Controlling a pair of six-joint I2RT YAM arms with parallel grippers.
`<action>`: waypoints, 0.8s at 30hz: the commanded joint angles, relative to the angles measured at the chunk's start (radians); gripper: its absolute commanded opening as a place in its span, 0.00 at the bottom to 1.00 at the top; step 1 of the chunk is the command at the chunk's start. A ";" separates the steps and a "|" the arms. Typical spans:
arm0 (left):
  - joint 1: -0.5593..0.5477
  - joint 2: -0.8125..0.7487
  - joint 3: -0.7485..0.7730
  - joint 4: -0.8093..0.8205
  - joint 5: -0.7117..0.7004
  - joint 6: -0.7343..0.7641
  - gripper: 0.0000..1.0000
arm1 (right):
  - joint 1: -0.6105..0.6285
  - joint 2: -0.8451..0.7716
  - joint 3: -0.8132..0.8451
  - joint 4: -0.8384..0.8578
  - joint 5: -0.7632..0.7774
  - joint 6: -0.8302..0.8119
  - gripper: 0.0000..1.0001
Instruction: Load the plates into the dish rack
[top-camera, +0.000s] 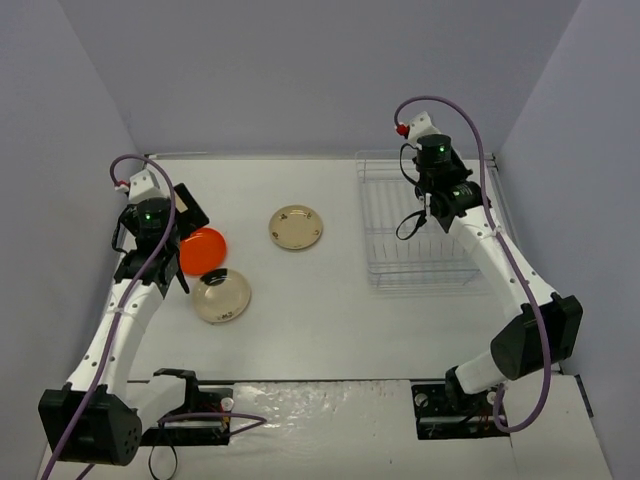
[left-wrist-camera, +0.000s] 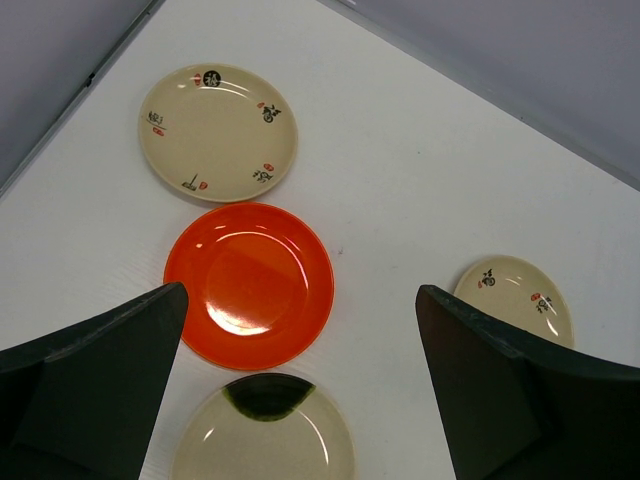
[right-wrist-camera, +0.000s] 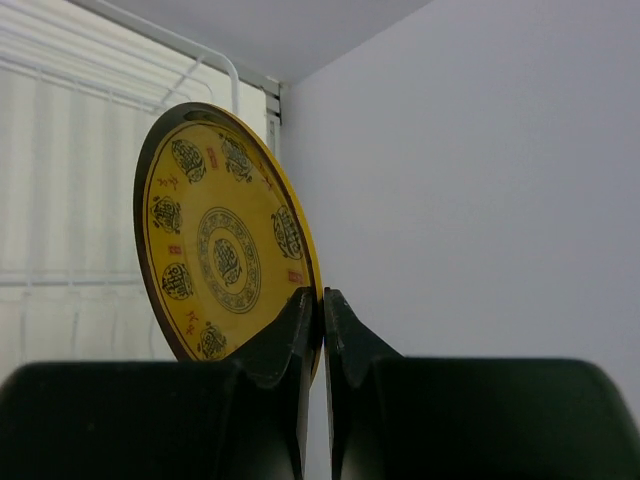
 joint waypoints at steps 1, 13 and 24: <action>0.007 0.019 0.047 0.053 -0.007 0.004 0.97 | -0.040 0.048 0.031 -0.046 0.088 -0.135 0.00; 0.011 0.025 0.038 0.076 -0.009 0.009 0.97 | -0.092 0.196 0.066 -0.184 0.178 -0.082 0.00; 0.013 0.026 0.033 0.081 -0.002 0.008 0.97 | -0.086 0.274 0.037 -0.282 0.166 0.035 0.00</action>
